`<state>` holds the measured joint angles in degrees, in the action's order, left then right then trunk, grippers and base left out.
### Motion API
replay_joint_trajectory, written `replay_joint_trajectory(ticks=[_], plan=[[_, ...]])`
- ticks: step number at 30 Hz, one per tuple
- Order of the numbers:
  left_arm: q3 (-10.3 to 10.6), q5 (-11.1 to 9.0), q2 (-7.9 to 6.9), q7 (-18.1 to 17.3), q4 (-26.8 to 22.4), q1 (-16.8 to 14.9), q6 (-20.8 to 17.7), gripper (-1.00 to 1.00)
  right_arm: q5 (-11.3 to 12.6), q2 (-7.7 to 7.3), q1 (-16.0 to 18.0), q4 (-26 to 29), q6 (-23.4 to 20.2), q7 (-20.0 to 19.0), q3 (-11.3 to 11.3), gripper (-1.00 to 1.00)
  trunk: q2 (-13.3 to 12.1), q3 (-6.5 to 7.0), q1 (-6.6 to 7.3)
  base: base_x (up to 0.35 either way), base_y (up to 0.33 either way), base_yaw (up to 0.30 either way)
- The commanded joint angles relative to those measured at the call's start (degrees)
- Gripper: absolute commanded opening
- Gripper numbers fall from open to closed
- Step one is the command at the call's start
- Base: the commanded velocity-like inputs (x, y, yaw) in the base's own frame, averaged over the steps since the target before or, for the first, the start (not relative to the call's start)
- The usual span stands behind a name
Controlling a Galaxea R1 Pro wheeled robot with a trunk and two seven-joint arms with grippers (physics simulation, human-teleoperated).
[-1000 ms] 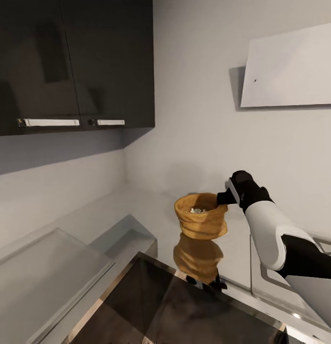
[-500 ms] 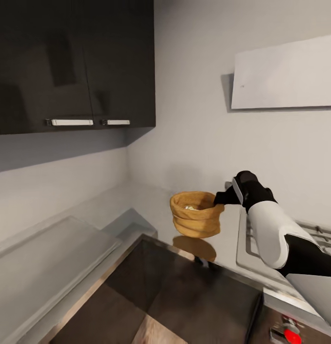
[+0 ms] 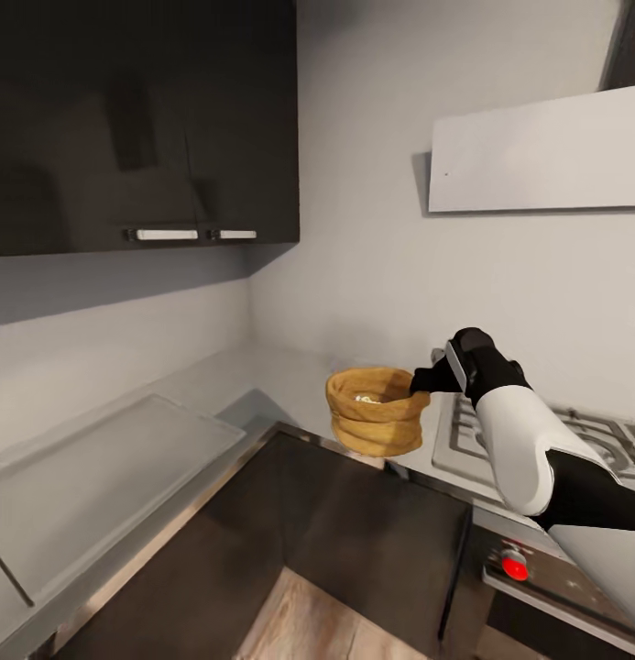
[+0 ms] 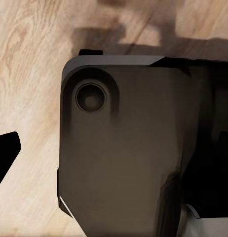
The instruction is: In the kitchen, take the popcorn bag from the countertop, put it into the microwave, and heat it until the popcorn is cooked so the cooked popcorn ends up inside the bag.
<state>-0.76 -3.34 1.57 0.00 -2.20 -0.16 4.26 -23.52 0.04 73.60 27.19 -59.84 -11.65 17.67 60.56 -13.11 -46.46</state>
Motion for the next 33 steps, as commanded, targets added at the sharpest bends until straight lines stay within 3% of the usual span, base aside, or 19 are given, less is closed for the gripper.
replay_joint_trajectory(ticks=[1,6,33], plan=[[-0.03,-0.35,0.01,0.00,0.00,-0.01,0.14,1.00,-0.56,0.05,0.06,0.06,-0.16,-0.51,0.34,-1.00,0.06,-0.07,0.03,-0.346,0.000,0.000],[-0.03,-0.35,-0.06,0.00,0.00,-0.01,0.14,1.00,-0.72,0.07,0.06,0.04,-0.16,-2.65,0.26,-1.00,0.06,-0.07,0.03,-0.346,0.000,0.000],[0.06,-0.26,0.01,0.00,0.00,-0.01,0.05,1.00,-0.58,0.18,-0.28,-2.88,-0.16,-2.59,0.61,-1.00,0.06,-0.07,0.03,-0.346,0.000,0.000]])
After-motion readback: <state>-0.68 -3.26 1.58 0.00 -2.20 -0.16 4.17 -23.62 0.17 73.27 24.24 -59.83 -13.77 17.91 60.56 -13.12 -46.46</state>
